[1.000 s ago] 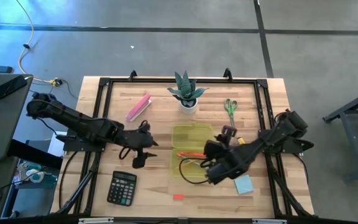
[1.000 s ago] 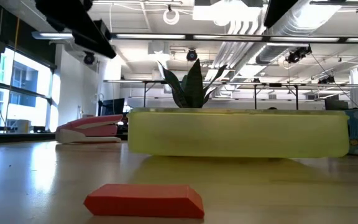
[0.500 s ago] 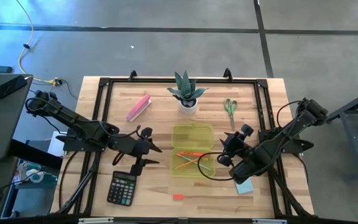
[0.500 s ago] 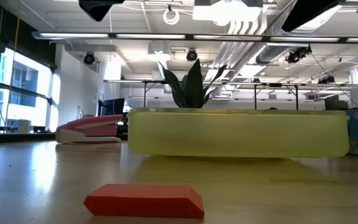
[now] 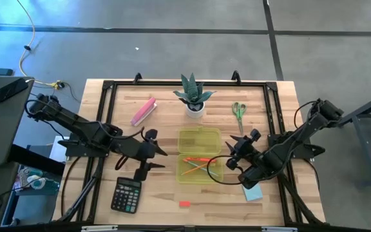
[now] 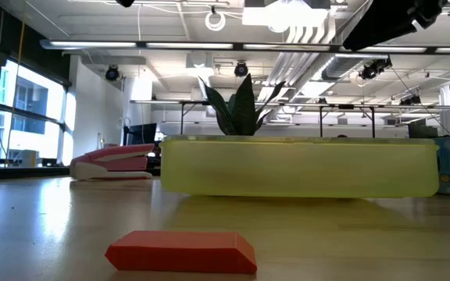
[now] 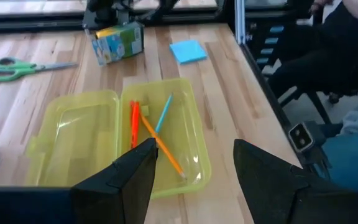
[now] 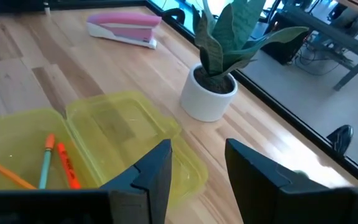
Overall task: Pack school essentials
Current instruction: Put the orange eraser into the supply box
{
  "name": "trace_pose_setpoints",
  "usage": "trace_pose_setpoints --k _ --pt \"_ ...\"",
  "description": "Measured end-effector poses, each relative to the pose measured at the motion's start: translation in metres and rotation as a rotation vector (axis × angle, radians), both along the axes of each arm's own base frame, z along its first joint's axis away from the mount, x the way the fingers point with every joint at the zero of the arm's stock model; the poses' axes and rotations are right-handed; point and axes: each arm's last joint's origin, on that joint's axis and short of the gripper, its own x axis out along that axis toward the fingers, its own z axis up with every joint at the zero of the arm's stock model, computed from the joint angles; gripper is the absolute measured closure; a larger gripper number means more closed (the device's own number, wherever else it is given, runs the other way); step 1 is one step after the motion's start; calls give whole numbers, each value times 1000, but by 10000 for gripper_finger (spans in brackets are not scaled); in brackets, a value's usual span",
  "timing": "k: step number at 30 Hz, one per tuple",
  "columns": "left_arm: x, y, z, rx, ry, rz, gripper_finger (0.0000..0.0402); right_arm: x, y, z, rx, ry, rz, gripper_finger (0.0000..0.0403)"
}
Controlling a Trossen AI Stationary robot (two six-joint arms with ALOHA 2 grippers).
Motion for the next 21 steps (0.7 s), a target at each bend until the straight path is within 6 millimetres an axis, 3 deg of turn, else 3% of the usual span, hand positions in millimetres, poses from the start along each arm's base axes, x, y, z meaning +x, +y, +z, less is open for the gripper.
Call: trace_pose_setpoints --k 4,17,21 --pt "5 -3 -1 15 51 12 200 0 0 3 10 -25 0 263" --pt "33 -50 -72 106 313 -83 200 1 0 6 40 -59 -2 263" --pt "38 -64 -86 113 372 -95 200 1 0 6 42 -62 -2 263"
